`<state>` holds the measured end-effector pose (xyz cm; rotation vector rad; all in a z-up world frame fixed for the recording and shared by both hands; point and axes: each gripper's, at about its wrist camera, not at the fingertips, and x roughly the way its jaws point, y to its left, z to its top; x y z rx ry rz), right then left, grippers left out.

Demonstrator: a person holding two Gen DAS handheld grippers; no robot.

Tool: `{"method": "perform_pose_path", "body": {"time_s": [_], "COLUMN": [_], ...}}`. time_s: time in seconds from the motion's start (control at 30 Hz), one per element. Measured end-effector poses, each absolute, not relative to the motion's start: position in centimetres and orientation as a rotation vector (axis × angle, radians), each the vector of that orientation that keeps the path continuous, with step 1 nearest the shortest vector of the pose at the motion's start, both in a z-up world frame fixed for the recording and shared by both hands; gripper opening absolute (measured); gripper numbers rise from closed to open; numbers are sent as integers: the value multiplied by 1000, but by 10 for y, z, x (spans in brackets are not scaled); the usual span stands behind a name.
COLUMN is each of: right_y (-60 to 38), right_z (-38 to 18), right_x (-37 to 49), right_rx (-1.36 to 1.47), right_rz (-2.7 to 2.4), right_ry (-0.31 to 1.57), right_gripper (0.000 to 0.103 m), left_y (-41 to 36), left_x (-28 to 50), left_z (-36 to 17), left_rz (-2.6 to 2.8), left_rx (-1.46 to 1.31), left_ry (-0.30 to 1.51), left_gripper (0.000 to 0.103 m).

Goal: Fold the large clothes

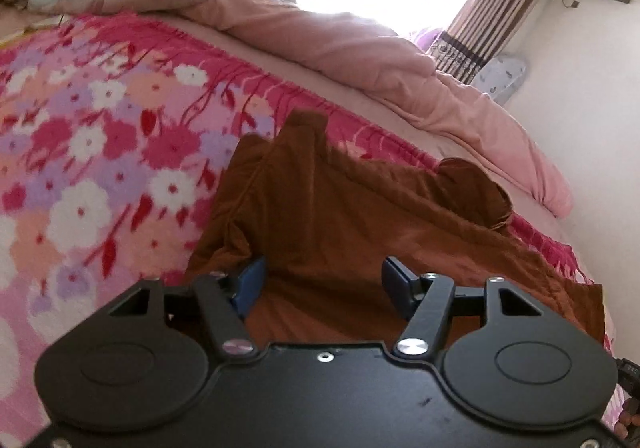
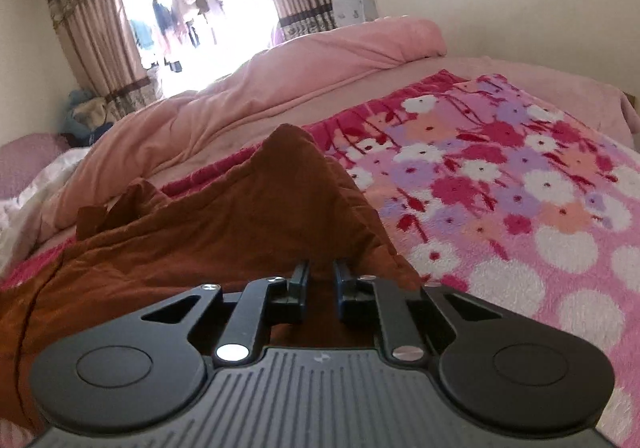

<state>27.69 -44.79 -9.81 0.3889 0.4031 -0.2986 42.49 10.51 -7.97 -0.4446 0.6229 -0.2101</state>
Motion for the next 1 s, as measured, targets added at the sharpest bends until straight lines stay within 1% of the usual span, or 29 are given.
{"method": "perform_pose_path", "body": {"time_s": [0.03,0.1,0.2,0.3,0.37,0.6,0.73,0.87,1.0], "right_y": [-446,-441,-438,-440,-447,-466,-470,-466,-448], "right_z": [-94,-79,-56,-42,-43,-80,-88,-77,-57], "right_x": [278,282,293,315,333,367,366,352,303], "right_rx": [367,321,289,287,307,373,389,380,344], "right_rz": [-297,-297,-272,-266,-267,-330,-327,-341,-329], "right_ry": [411,399,343,314,334,461,460,436,350], "right_gripper": [19,29,33,34,34,33,33,33,33], "left_y": [106,105,102,96,92,85,87,96,95], "left_x": [424,429,446,468,480,501,503,483,426], "left_z": [-72,-57,-41,-41,-47,-80,-78,-56,-33], "left_rz": [-217,-234,-234,-243,-234,-214,-212,-193,-230], "left_rx": [-442,-430,-415,-416,-409,-391,-396,-442,-419], "left_ry": [606,569,544,569,600,690,701,653,559], "left_gripper": [64,64,65,65,65,65,67,65,67]}}
